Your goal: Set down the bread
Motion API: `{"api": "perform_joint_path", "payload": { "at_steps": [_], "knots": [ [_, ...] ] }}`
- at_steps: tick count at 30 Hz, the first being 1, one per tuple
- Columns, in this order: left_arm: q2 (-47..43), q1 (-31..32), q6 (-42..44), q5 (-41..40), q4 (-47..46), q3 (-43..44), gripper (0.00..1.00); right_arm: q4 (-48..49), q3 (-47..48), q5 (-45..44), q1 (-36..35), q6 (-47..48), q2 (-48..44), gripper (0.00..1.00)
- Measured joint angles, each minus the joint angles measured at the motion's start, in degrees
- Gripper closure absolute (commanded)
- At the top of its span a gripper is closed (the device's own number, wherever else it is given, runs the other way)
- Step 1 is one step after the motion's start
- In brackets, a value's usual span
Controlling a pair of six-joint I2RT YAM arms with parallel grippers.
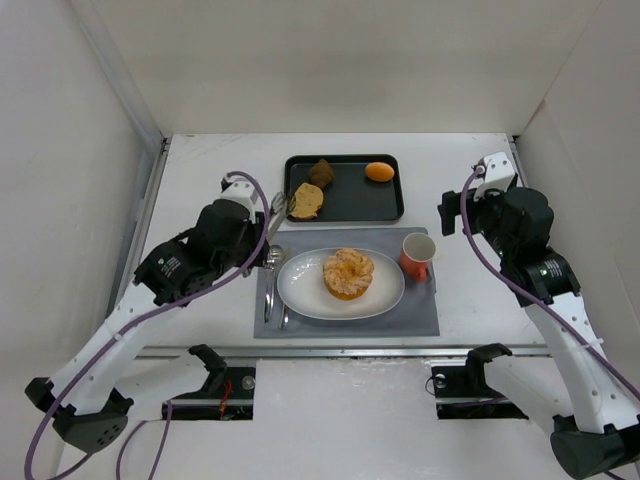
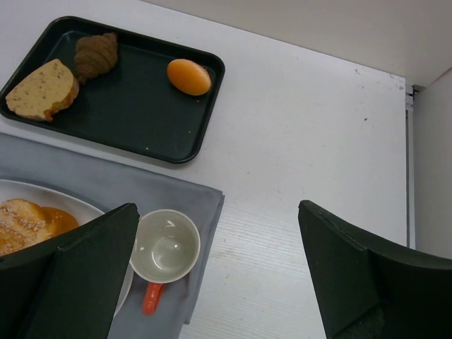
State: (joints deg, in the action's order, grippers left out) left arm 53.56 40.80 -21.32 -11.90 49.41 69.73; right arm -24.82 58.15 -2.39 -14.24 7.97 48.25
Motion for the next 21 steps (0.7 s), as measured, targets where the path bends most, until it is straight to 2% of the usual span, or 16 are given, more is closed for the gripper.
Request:
{"api": "perform_joint_path", "payload": {
  "at_steps": [5, 9, 16, 21],
  "knots": [
    [2.67, -6.49, 0.61, -4.52, -7.06, -2.51, 0.7, 0.04, 0.0, 1.16, 0.0, 0.0, -0.28, 0.0],
    [8.15, -15.39, 2.6, -4.9, -12.72, -6.14, 0.7, 0.04, 0.0, 2.01, 0.0, 0.0, -0.42, 0.0],
    [19.61, -29.92, 6.38, -4.63, -22.18, -7.02, 0.7, 0.04, 0.0, 2.91, 0.0, 0.0, -0.74, 0.0],
    [29.16, -33.92, 8.44, -4.61, -26.53, -7.04, 0.7, 0.02, 0.0, 3.13, 0.0, 0.0, -1.2, 0.0]
  ]
}}
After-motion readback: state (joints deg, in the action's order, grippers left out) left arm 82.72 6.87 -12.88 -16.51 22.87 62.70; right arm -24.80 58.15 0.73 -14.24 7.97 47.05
